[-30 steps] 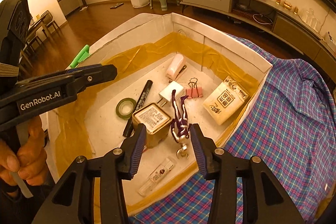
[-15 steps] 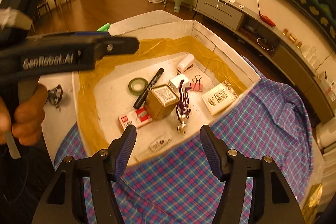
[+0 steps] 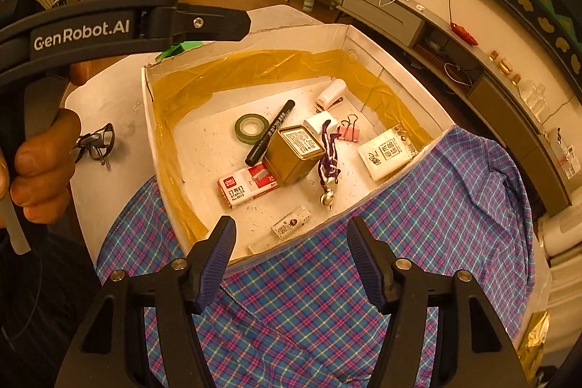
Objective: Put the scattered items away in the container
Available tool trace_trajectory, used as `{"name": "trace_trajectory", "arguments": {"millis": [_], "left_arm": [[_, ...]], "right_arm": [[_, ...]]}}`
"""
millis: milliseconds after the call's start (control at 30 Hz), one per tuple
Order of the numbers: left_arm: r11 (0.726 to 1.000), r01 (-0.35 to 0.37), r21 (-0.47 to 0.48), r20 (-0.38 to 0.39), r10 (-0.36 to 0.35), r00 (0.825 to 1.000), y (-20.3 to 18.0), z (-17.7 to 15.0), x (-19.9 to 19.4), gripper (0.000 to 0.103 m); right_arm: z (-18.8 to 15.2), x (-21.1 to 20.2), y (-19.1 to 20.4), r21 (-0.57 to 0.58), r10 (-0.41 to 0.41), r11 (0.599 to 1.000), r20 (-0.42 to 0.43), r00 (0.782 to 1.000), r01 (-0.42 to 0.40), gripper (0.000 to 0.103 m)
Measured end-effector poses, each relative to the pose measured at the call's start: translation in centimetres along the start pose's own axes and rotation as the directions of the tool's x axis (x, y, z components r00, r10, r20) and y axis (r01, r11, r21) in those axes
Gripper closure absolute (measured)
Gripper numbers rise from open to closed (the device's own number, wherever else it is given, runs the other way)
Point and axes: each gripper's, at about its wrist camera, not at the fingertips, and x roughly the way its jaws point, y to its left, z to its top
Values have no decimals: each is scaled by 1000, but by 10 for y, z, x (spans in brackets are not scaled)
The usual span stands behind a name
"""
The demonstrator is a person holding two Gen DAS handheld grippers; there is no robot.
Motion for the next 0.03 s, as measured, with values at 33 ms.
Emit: {"name": "trace_trajectory", "arguments": {"millis": [33], "left_arm": [[1000, 4, -1, -2, -4, 1000, -1, 0, 0, 30]], "right_arm": [[1, -1, 1, -2, -2, 1000, 0, 1000, 2, 39]]}}
